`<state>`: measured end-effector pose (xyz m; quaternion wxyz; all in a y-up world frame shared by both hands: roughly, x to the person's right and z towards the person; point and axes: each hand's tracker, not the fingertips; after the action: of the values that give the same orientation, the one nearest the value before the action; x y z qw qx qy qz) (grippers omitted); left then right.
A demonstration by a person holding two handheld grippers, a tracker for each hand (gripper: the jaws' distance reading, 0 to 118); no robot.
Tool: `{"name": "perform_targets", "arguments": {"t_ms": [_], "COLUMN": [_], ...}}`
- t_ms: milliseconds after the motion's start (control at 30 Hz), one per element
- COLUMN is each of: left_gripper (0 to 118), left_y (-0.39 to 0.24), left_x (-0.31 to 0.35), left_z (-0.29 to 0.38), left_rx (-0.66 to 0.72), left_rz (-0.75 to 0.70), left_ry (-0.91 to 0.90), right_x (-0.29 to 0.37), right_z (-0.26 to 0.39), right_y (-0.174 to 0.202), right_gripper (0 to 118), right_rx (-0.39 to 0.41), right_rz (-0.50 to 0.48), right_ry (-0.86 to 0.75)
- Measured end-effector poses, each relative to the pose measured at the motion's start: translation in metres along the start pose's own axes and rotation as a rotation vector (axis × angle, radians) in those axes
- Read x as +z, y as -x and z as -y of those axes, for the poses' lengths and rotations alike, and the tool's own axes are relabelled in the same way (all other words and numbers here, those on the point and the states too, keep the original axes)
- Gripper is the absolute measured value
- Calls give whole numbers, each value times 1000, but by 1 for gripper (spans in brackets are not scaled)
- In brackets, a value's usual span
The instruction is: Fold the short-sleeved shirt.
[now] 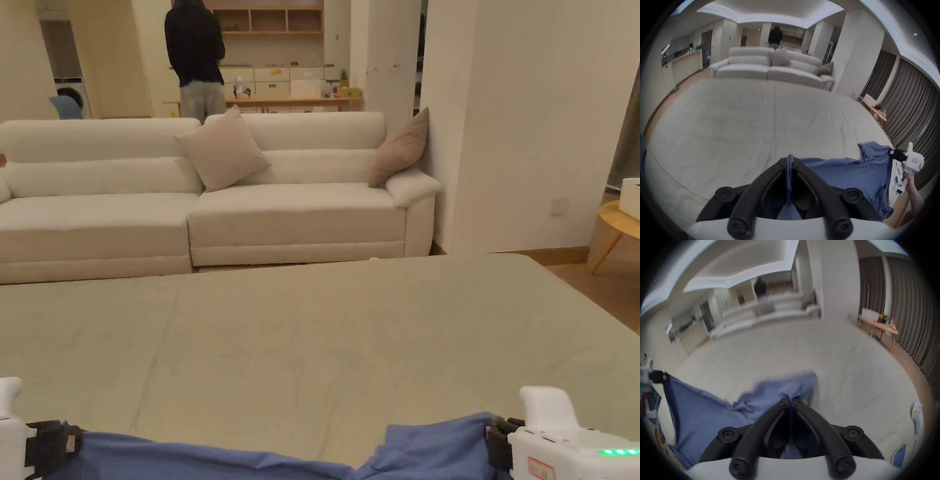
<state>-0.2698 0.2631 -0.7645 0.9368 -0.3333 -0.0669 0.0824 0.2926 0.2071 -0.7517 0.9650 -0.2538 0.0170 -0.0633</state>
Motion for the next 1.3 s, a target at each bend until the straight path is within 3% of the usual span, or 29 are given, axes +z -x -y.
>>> {"name": "perform_targets", "arguments": {"t_ms": [67,167,267,367,467,533,600,700,800,1000,1167,1300], "left_gripper": [4,4,4,4,4,4,4,4,4,4,4,4], "left_y": [-11,-24,-38,-45,-60,-68,-71,-86,-92,-108,-125,-127], "left_x": [37,107,167,224,266,276,281,276,267,240,219,199], "left_z": [-16,-50,-77,-103,-141,-169,-200,-236,-266,-315,-351,-369], "left_rx": [-32,-13,-84,-9,-36,-19,62,-49,-40,-36,-101,-109], "left_rz": [-27,-17,-81,-57,-89,-113,-80,-196,-196,-233,-254,-248], "left_ry": [-85,-225,-332,-434,-482,-488,-472,-473,-470,-471,-503,-516], "right_x": [46,119,178,224,262,264,261,262,255,223,207,190], "right_z": [-29,-85,-132,-182,-239,-276,-306,-339,-368,-423,-464,-481], "right_y": [14,27,32,30,33,38,46,54,59,51,53,45], "right_gripper": [3,3,2,2,2,2,2,2,2,2,2,2], "right_rx": [23,-20,-19,-34,-36,-94,-64,-43,-27,-93,-21,-21], "right_rz": [20,33,28,18,-3,-25,14,40,47,53,73,88], "right_ry": [-139,-361,-499,-571,-593,-576,-521,-522,-516,-540,-592,-595]}}
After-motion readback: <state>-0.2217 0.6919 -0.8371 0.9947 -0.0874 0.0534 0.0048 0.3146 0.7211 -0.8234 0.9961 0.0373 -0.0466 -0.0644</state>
